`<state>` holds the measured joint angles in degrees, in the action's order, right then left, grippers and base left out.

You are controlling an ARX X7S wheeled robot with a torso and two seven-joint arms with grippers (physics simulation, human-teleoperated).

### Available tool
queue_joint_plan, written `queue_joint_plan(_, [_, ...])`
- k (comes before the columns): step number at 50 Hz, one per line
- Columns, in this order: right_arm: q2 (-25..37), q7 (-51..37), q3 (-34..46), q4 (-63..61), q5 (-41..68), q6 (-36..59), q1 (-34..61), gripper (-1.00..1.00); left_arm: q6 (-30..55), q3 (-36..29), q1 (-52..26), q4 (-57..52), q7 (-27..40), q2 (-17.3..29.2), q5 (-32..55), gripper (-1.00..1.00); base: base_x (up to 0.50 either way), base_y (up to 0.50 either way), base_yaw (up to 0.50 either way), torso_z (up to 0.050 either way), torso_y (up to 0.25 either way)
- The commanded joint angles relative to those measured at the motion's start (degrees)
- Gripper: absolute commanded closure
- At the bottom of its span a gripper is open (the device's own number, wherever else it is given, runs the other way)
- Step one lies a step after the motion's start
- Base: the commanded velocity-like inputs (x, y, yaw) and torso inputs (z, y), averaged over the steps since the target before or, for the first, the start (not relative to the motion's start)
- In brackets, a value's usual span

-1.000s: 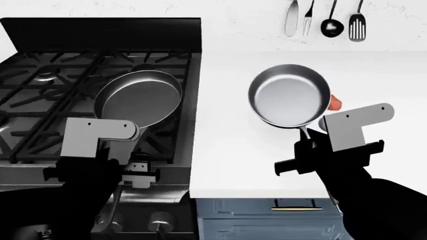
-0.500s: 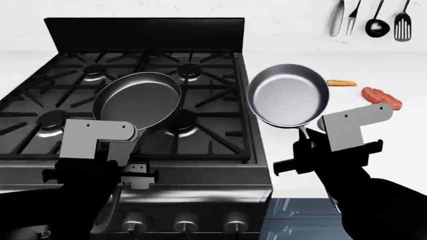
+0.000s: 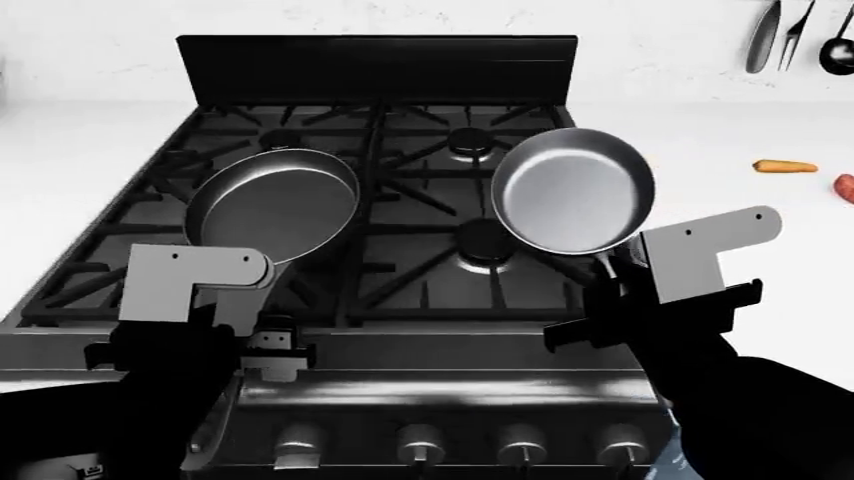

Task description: Place both pans onto different burners. Then place the carrot and the steak on different pans.

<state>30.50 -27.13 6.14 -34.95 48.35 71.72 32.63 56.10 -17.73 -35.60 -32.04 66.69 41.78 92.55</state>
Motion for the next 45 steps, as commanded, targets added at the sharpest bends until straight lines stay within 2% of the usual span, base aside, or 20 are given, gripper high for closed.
queue_joint_plan(1, [0.04,-0.8,-1.11,-0.89,-2.87,-0.47,1.24,1.0,-0.97,1.3,-0.66,-0.27,-0.24,0.33,-1.46,1.0,0.0,0.5,0.0,0.0,0.0])
queue_joint_plan(18, [0.0,-1.2,-1.21,-0.6,-2.38,-0.63,1.38,1.0,-1.35,1.09,-0.62,-0.07,-0.58,0.51,-1.68,1.0,0.0,0.5,0.0,0.001,0.004])
queue_joint_plan(40, [-1.07,-3.89,-6.7,0.78,0.72,1.41,2.42,1.0,-1.48,0.84,-1.54,0.31,-0.41,0.96,-1.66,1.0,0.0,0.0,0.0,0.001,0.003])
queue_joint_plan(45, [-1.07,-4.12,-6.85,0.95,0.81,1.3,2.23,1.0,-1.81,0.88,-1.18,0.38,-0.73,0.97,-1.93,1.0,0.4,0.0,0.0,0.002,0.002])
